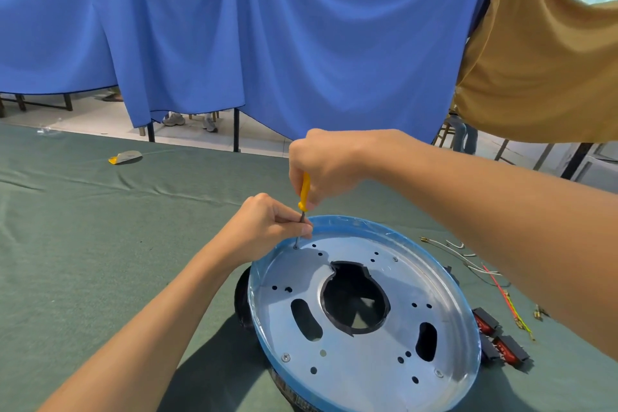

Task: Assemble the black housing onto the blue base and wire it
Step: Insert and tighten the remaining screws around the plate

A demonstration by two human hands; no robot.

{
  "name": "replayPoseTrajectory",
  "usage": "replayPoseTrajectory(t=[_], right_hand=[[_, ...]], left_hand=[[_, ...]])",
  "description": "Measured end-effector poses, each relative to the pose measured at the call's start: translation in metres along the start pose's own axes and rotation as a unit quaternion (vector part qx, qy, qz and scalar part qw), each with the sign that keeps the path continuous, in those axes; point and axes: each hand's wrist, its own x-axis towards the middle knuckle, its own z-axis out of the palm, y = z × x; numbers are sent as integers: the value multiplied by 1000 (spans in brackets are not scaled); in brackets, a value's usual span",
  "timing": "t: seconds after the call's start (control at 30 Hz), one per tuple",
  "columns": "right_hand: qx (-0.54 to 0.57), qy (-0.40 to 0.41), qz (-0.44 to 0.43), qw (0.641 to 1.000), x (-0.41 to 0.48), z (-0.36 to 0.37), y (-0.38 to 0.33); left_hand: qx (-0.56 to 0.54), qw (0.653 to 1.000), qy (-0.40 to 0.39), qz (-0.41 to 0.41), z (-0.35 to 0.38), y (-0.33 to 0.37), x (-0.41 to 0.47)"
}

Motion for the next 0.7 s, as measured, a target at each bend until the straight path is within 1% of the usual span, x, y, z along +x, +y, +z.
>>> replayPoseTrajectory(t=[0.07,0.13,0.27,0.37,0.47,0.53,0.6,0.7], right_hand=[[-6,0,6,1000,1,2,-3],[9,-11,33,999,5,4,-6],[68,-69,119,988,13,2,-11],[76,-90,138,983,11,0,-11],[74,-88,113,987,5,0,-11],[20,-35,64,997,1,0,-10],[-49,13,5,999,-1,0,-11],[-80,24,-39,996,-2,-1,-13]], left_hand=[[-8,1000,-1,-5,1,0,0],[-11,1000,1,-7,2,1,0],[-11,1000,3,-10,2,3,-2],[-10,1000,-5,-8,3,6,-4],[-3,1000,-12,-7,1,6,-3],[-18,1000,-10,-16,0,6,-3],[-28,999,-7,-25,0,5,-3],[-30,999,-6,-31,1,4,-2]])
